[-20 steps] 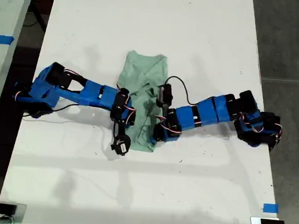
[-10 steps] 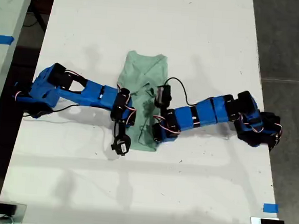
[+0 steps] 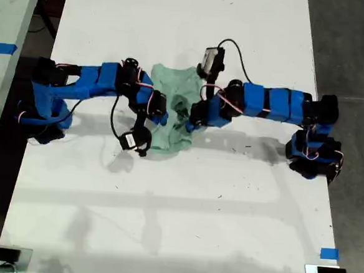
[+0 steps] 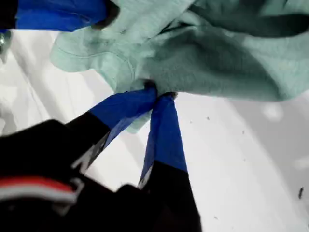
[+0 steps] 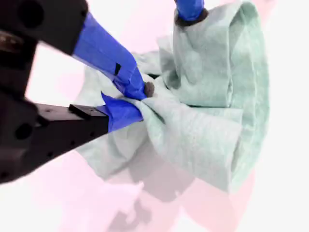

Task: Fold t shirt

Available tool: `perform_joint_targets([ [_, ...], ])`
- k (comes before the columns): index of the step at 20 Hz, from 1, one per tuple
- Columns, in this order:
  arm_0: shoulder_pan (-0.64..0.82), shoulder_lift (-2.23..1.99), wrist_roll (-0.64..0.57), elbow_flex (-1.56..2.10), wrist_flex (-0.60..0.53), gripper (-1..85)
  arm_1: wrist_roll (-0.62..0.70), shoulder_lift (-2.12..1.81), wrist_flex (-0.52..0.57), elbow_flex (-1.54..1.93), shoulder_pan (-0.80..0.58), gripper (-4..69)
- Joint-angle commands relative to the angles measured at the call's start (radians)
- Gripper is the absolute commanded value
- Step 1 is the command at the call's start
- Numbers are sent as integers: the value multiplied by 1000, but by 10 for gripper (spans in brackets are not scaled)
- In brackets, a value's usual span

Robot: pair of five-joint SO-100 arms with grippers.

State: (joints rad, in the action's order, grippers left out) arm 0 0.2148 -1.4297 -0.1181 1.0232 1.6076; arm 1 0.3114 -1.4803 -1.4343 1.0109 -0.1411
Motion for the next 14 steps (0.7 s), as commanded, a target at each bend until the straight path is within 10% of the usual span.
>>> perform_joint_targets([
  [1,222,-80,-135,-17,-3,-2,144,-115,110,20,-178,12],
  [11,563,293,-380,-28,-115,94,453,259,393,-18,-495,21],
  [14,552,339,-405,-57,-92,186,463,278,316,-43,-512,223],
])
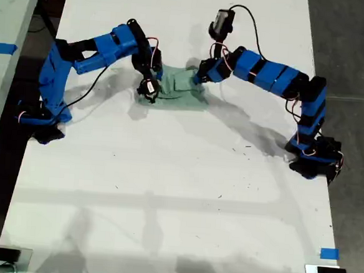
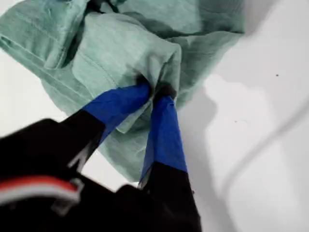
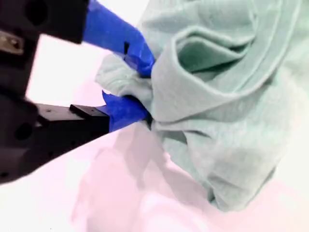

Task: Fold t shirt

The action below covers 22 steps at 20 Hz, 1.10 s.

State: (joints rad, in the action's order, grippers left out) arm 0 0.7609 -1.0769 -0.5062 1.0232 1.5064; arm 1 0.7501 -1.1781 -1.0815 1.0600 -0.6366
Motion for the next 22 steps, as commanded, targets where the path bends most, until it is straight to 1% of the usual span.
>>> perform_joint_targets([
  [1,3,-26,-26,-74,23,228,52,-40,-69,-107,-15,232],
  [4,9,-126,-15,-117,103,238,69,-132,-163,-133,-6,340],
  [6,26,-276,-15,-44,106,236,67,-235,-250,-121,-3,359],
  [7,31,-364,-6,-5,107,233,54,-308,-296,-89,-5,350],
  [8,32,-462,11,44,107,228,26,-370,-374,-72,-14,321],
  [10,32,-678,55,173,109,214,-60,-469,-630,-67,-32,281],
  [11,12,-799,94,256,109,204,-61,-578,-673,29,-20,272],
  [12,-28,-923,149,365,109,194,-66,-724,-673,181,5,260],
  [13,-89,-1062,229,508,94,159,-64,-879,-678,336,32,235],
  [14,-183,-1204,313,675,28,117,-87,-1043,-680,499,49,214],
  [15,-285,-1333,414,828,-35,82,-127,-1201,-680,644,83,177],
  [16,-393,-1445,518,963,-94,54,-186,-1321,-680,770,141,148],
  [17,-505,-1545,618,1101,-192,33,-255,-1402,-676,879,213,119],
  [18,-595,-1620,672,1256,-339,23,-313,-1447,-660,991,282,81],
  [19,-653,-1658,693,1416,-518,15,-347,-1476,-612,1134,337,59],
  [20,-689,-1649,704,1551,-678,14,-362,-1525,-541,1285,373,42],
  [21,-706,-1614,710,1643,-804,14,-380,-1601,-474,1419,410,24],
  [22,-713,-1578,710,1704,-893,12,-405,-1713,-443,1526,437,19],
])
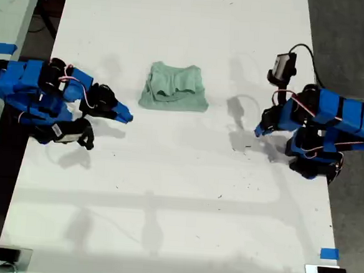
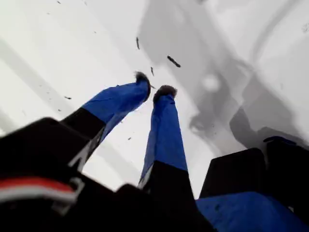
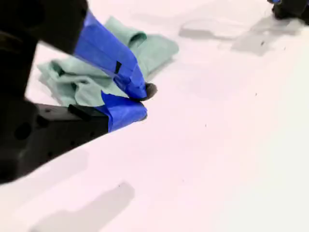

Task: Fold t shirt

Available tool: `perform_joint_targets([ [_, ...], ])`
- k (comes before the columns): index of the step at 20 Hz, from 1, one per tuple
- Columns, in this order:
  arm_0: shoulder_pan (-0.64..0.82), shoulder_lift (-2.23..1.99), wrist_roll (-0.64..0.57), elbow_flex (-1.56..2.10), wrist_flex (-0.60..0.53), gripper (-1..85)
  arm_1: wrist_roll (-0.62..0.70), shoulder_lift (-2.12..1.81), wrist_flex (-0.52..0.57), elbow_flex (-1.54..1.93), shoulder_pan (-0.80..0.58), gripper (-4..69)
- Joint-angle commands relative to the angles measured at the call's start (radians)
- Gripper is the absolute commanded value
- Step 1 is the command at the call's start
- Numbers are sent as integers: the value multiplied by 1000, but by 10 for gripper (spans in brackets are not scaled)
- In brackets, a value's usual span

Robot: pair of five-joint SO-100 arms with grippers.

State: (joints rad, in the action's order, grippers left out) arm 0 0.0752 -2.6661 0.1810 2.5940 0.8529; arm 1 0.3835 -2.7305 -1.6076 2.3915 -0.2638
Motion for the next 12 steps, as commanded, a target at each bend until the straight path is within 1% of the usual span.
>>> perform_joint_targets([
  [1,-29,26,23,187,-295,4,-44,-298,87,279,78,18],
  [2,-29,20,34,239,-333,-1,-31,-439,112,334,112,15],
  [3,-23,-8,43,285,-350,-2,-15,-571,110,383,118,14],
  [5,-2,-138,69,373,-322,-2,0,-776,92,491,112,15],
  [7,15,-433,140,512,-202,-2,-12,-770,126,577,127,12],
  [8,20,-727,167,618,-75,-2,3,-770,170,611,147,12],
  [9,40,-868,126,618,-98,1,-15,-772,184,646,150,12],
  [10,35,-854,135,623,-106,-1,0,-770,198,678,138,16],
  [11,34,-856,149,629,-112,-1,83,-770,206,684,133,19],
  [12,32,-857,141,629,-110,-1,100,-770,206,684,130,23],
])
